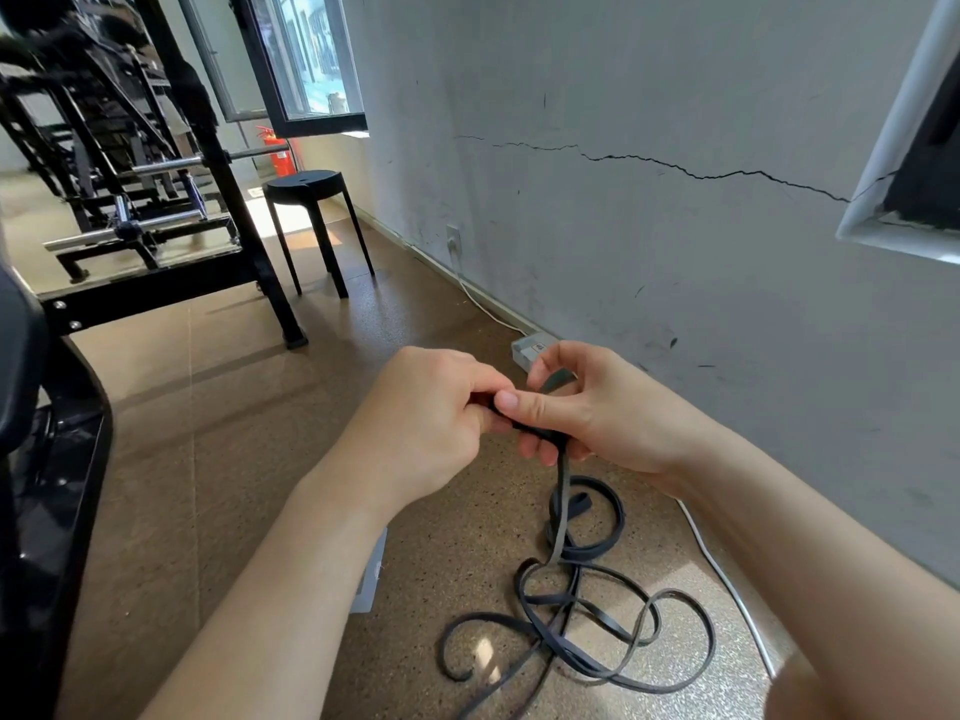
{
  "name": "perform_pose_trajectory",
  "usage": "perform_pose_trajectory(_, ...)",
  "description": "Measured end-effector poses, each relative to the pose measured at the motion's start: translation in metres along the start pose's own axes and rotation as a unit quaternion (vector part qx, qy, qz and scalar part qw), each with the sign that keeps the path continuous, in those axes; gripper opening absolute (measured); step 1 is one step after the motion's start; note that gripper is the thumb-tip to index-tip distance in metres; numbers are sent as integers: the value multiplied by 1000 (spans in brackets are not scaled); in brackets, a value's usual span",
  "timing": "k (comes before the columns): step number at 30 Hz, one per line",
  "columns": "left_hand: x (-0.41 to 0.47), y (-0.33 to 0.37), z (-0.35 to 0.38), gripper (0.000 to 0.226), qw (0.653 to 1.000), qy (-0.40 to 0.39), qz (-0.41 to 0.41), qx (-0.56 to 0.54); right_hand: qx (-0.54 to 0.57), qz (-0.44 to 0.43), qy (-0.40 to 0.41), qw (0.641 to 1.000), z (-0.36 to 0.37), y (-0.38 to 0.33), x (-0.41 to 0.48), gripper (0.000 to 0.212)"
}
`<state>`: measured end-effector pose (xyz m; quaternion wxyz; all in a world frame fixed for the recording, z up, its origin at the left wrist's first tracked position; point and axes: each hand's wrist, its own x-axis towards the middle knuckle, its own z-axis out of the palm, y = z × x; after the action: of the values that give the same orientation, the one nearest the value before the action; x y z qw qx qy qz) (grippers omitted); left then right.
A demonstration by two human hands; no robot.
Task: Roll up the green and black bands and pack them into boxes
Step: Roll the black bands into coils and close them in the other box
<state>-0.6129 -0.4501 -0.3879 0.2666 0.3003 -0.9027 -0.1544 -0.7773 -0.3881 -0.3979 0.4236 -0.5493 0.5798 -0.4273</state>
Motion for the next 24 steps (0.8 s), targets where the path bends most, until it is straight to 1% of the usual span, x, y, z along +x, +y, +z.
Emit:
perform_pose_trajectory(2, 0, 1, 2, 21, 1000, 7, -20, -18, 13, -8, -3, 1000, -1, 0, -1, 41)
perform_pose_trajectory(3, 0, 0, 2, 21, 997, 10, -45, -68, 39, -13, -9, 999, -2, 0, -1, 41)
perform_pose_trajectory(4, 0, -2, 1, 21, 986, 5, -70, -153, 77, -19, -16, 997, -4, 0, -2, 40)
perform_pose_trajectory(5, -1, -3, 0, 22, 964, -11, -87, -251, 119, -24, -23, 992, -6, 0, -2, 40)
perform_pose_trajectory(6, -1, -4, 1, 23, 935, -27, -97, -341, 156, -29, -31, 987, -7, 0, -2, 39)
perform_pose_trajectory(7, -2, -6, 2, 25, 906, -39, -100, -410, 185, -32, -41, 981, -8, 0, -2, 38)
perform_pose_trajectory(8, -2, -6, 4, 24, 882, -44, -99, -458, 208, -34, -51, 976, -8, 0, -2, 38)
perform_pose_trajectory(9, -2, -5, 5, 23, 867, -43, -100, -486, 227, -34, -62, 971, -7, 1, -2, 36)
perform_pose_trajectory(10, -1, -4, 6, 21, 862, -40, -101, -495, 239, -33, -70, 968, -7, 1, -2, 33)
perform_pose_trajectory(11, 0, -4, 7, 20, 870, -34, -100, -482, 245, -30, -76, 966, -7, 1, -2, 30)
perform_pose_trajectory(12, 0, -4, 7, 19, 889, -23, -95, -447, 246, -25, -79, 966, -7, 1, -2, 28)
perform_pose_trajectory(14, 0, -4, 5, 12, 936, 9, -84, -340, 234, -12, -85, 969, -7, 0, -3, 28)
perform_pose_trajectory(15, 0, -5, 4, 9, 952, 23, -84, -292, 216, -5, -84, 973, -7, -1, -4, 32)
perform_pose_trajectory(16, 1, -5, 3, 15, 966, 37, -83, -242, 183, -3, -77, 980, -6, -2, -6, 40)
perform_pose_trajectory(17, 1, -5, 2, 22, 975, 46, -82, -200, 128, -10, -61, 990, -5, -4, -7, 49)
perform_pose_trajectory(18, 1, -5, 1, 25, 981, 50, -82, -170, 53, -26, -38, 998, -2, -6, -9, 54)
perform_pose_trajectory(19, 0, -4, 0, 27, 983, 53, -83, -157, -26, -49, -12, 998, 1, -7, -10, 54)
perform_pose_trajectory(21, 1, -6, -2, 29, 984, 56, -89, -145, -148, -99, 38, 983, 7, -8, -10, 47)
perform_pose_trajectory(22, 1, -7, -4, 31, 985, 60, -92, -136, -184, -119, 58, 974, 8, -8, -9, 43)
perform_pose_trajectory(24, 0, -12, -9, 35, 986, 74, -96, -114, -214, -128, 90, 964, 4, -7, -8, 36)
